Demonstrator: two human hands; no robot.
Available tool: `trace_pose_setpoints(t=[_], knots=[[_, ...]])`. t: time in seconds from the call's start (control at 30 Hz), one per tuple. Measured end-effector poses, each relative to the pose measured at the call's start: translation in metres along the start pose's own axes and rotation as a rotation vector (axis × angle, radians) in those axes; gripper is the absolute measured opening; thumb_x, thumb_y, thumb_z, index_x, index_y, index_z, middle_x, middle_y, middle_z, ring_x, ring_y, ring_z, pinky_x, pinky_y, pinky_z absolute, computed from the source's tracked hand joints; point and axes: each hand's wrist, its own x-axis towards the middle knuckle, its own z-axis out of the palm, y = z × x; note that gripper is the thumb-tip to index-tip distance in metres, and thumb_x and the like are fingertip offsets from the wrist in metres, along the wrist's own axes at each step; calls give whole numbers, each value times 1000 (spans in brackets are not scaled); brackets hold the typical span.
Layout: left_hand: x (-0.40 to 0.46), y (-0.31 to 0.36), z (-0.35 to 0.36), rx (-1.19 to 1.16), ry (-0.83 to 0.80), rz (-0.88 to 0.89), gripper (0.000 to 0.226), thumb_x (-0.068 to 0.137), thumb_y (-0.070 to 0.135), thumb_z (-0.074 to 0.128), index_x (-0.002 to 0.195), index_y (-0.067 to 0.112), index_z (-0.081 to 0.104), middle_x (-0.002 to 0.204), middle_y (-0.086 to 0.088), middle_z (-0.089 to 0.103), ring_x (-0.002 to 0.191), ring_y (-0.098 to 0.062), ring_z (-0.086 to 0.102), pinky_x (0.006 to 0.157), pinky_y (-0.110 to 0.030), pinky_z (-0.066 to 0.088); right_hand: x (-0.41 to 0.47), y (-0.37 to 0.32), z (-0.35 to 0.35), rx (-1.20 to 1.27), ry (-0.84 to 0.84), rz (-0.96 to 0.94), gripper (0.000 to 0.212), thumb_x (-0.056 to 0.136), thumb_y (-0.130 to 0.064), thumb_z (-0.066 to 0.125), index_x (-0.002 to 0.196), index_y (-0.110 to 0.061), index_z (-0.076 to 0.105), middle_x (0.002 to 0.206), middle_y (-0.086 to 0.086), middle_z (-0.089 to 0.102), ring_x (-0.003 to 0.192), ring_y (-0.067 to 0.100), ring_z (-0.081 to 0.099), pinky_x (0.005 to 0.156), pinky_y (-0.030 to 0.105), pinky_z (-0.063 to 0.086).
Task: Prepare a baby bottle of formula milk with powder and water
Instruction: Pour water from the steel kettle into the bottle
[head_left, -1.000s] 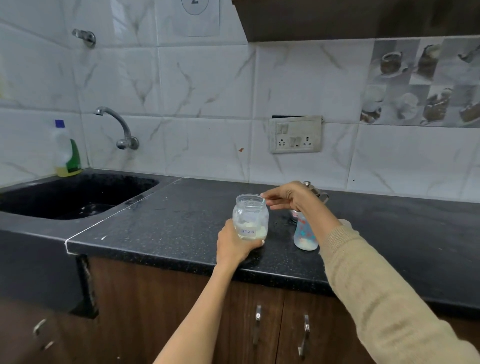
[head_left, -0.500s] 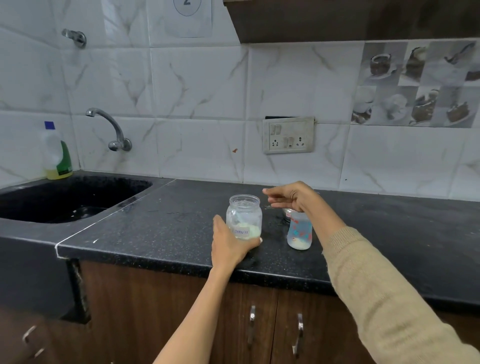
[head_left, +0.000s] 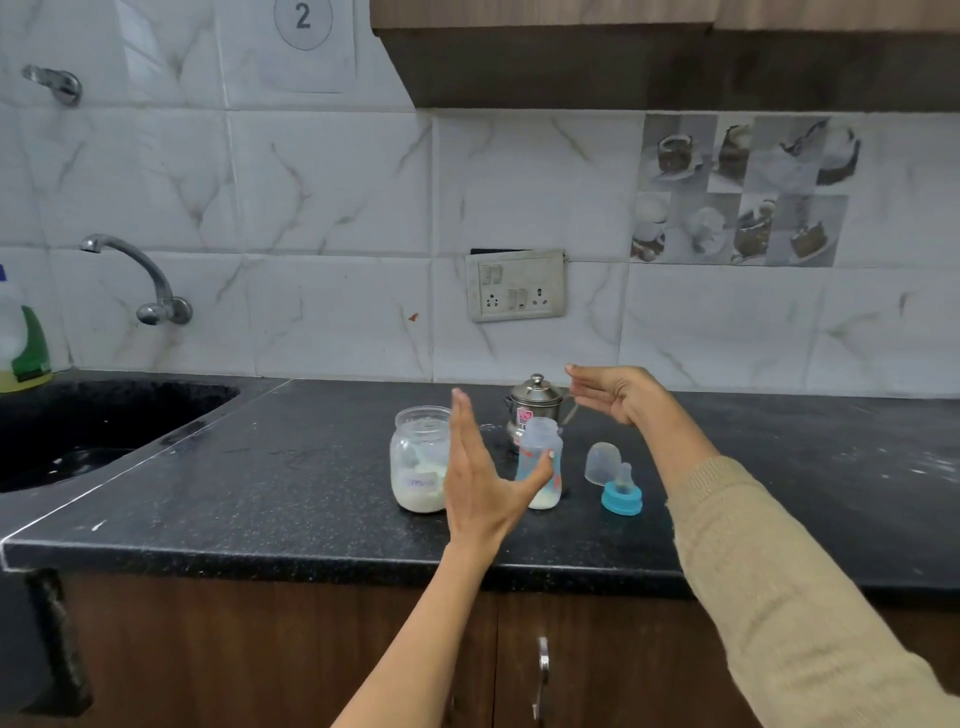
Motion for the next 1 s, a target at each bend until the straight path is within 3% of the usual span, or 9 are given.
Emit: trace_pose_setpoints(t=[0.13,0.27,0.37,0.43,0.7,0.77,0.87,1.0], knots=[[2,4,20,-64,-314,-199,116,67,59,74,151,16,6,159,-2,14,145,-18,20,115,-33,24,8,3,-15,-63,36,2,55,76,-13,77,124,5,55,123,19,63,110,27,63,78,30,51],[8,2,34,-72,-471,-365,107,68,53,77,149,15,18,156,-5,24,142,-23,28,112,-38,29,20,8,-23,-91,57,23,62,77,-18,77,129,4,51,130,19,58,118,28,58,83,30,50],[9,-2,42,-98,-461,-355,80,68,42,80,132,16,41,134,-4,51,122,-21,50,97,-31,43,35,13,-27,-77,70,33,64,78,-20,76,130,4,48,131,21,56,119,29,57,91,31,50],[10,-5,47,-99,-450,-370,71,68,40,81,125,13,47,125,-4,57,112,-19,55,88,-26,46,49,18,-27,-76,70,46,65,78,-23,76,131,3,48,133,21,54,120,29,56,95,31,49],[11,-17,61,-91,-391,-353,56,72,37,79,117,14,55,118,-1,62,93,-6,51,80,-20,42,105,33,-15,-157,12,103,60,87,-31,65,137,-4,45,144,18,44,132,31,44,107,37,39],[12,-19,62,-87,-390,-348,55,72,37,78,116,15,55,117,1,63,90,-4,50,78,-18,41,115,36,-13,-166,-23,107,50,90,-27,62,134,-6,49,139,17,49,131,29,46,107,37,40],[11,-21,62,-80,-379,-347,54,72,39,78,116,16,55,116,3,63,89,-3,50,76,-17,39,125,38,-15,-197,-96,101,39,89,-17,62,126,-5,57,116,14,60,126,29,51,98,35,46],[10,-22,59,-81,-353,-339,55,72,38,78,118,17,55,117,4,63,90,-1,50,76,-15,38,130,39,-21,-228,-142,101,35,87,-7,64,121,-3,60,118,14,61,122,30,53,96,37,48]])
